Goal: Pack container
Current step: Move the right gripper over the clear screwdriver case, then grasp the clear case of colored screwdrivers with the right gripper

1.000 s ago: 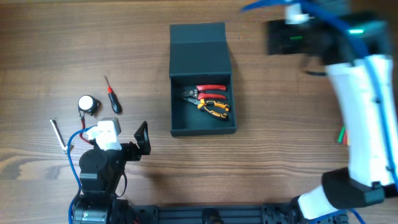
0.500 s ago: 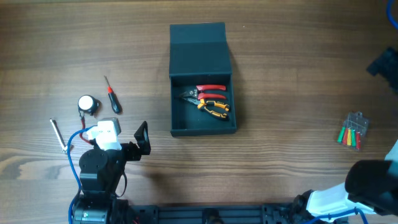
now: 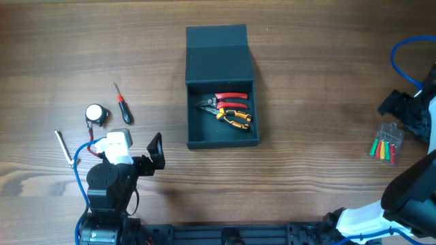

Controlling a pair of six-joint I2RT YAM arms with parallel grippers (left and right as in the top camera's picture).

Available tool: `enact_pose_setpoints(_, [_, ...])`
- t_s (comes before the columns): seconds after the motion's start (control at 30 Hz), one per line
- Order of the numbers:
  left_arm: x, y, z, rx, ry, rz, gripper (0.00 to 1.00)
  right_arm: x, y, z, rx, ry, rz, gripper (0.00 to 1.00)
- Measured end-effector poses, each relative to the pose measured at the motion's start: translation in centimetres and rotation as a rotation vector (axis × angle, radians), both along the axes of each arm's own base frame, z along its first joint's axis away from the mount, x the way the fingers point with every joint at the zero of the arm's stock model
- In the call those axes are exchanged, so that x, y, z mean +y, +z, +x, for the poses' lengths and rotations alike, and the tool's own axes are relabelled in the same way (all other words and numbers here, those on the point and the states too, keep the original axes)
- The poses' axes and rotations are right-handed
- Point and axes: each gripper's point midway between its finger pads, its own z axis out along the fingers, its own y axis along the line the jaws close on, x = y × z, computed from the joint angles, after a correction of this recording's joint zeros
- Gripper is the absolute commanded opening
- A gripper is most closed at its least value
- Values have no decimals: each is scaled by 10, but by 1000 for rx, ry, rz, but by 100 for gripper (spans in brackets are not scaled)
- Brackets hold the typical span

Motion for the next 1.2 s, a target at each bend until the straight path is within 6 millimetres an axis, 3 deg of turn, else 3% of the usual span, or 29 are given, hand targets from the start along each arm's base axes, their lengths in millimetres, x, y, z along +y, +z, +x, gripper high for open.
enact_pose_setpoints(0.43, [0,0,0,0,0,0,100,-3,-26,2,-13,104,-19,100])
enact_pose_setpoints(0.77, [0,0,0,0,0,0,100,-17,-47,-17,-10,57,-21,100])
enact_pose_setpoints(1.0, [0,0,0,0,0,0,100,-5,-75,-19,-47,72,10,100])
enact_pose_setpoints(1.2, [0,0,0,0,0,0,100,-3,-82,-18,-69,75,15,100])
